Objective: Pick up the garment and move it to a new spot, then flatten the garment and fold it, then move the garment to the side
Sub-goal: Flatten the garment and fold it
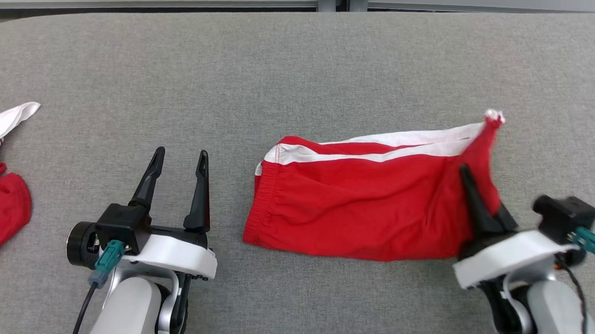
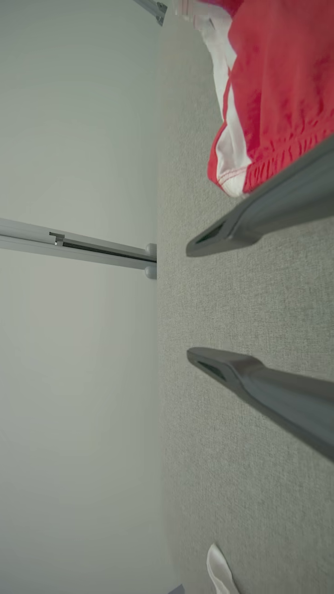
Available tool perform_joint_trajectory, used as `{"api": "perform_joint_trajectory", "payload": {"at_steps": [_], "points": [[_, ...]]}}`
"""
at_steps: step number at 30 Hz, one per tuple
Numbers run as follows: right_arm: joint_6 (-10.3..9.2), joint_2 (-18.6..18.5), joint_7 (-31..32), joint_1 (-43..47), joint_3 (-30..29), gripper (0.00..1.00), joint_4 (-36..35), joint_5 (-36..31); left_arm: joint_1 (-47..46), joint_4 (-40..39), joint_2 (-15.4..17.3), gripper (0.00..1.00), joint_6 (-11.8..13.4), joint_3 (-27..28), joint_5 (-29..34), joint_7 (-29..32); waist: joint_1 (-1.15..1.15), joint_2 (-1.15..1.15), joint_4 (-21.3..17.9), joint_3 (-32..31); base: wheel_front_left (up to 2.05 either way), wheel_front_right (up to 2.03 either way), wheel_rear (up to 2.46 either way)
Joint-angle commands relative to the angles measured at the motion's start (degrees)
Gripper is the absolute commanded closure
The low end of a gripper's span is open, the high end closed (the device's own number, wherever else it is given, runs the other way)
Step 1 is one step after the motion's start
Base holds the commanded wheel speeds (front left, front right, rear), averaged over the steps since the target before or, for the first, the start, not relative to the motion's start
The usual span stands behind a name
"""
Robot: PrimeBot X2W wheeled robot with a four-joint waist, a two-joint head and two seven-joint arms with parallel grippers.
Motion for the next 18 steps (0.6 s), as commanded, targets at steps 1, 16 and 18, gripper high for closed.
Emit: {"api": "perform_joint_trajectory", "payload": {"at_steps": [1,16,18], "points": [[0.00,0.8,1.5,-1.4,2.2,1.00,-2.4,-1.0,-0.1,-0.2,0.2,0.00,0.3,0.3,0.7,0.0,0.00,0.00,0.4,-0.3,0.00,0.00,0.00],[0.00,6.6,7.9,-8.1,22.2,1.00,1.8,0.8,-0.8,-1.9,0.2,0.00,0.6,-0.2,-0.5,0.0,0.00,0.00,7.7,0.2,0.00,0.00,0.00],[0.00,6.9,7.1,-8.5,23.6,0.76,3.6,1.4,-0.7,-2.1,0.2,0.00,0.8,-0.5,-0.8,0.0,0.00,0.00,8.4,0.4,0.00,0.00,0.00]]}}
